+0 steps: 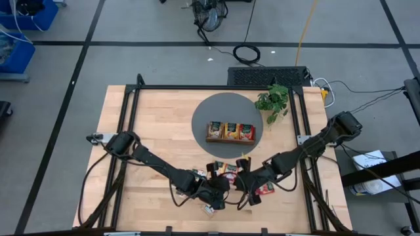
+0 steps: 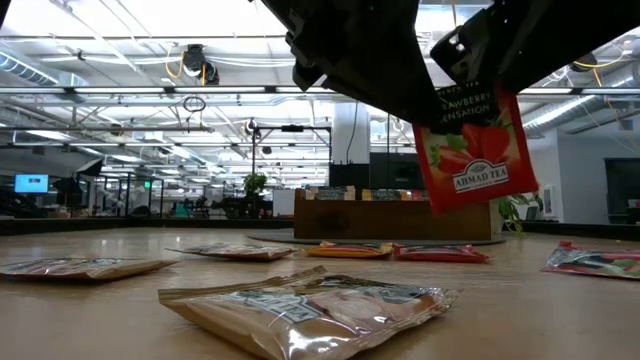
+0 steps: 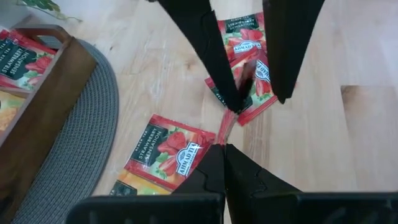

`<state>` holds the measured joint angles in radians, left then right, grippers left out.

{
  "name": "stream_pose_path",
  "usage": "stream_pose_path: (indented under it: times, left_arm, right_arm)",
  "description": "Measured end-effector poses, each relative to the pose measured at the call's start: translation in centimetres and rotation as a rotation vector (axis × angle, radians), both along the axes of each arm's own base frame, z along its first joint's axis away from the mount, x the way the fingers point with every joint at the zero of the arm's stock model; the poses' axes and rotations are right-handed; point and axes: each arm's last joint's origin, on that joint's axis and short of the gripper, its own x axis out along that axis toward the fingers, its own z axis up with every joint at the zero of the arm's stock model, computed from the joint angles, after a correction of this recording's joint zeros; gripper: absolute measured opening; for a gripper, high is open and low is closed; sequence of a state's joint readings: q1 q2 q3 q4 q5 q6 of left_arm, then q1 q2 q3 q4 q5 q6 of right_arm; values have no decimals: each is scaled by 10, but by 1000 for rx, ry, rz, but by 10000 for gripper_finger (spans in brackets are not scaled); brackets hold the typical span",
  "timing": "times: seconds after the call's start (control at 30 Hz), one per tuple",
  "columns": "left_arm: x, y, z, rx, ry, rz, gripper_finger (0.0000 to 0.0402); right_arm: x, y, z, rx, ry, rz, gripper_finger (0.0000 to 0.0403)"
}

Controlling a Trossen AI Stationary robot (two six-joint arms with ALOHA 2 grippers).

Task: Pick & Place Tea
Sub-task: Put the red tea bag into the right section of the wooden organizer

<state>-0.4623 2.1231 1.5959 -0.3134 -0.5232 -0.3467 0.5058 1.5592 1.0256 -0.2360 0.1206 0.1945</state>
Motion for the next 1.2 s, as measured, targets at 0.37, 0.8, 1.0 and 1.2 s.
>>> stream_pose_path:
  times: [0.37, 0.8, 1.0, 1.2]
  left_arm:
    - [1, 1, 0, 0, -2, 2, 1]
    - [-5, -9, 5, 50, -8, -43, 87]
    - [-32, -38, 10, 70, 42, -93, 155]
    - [-58, -76, 12, 84, -9, -117, 159]
  right_arm:
    - [0, -6, -4, -39, 39, -30, 15]
    - [-3, -9, -9, -121, 34, -51, 1]
    - [-18, -29, -19, -218, 25, -116, 0]
    - [-44, -66, -6, -237, -71, -197, 0]
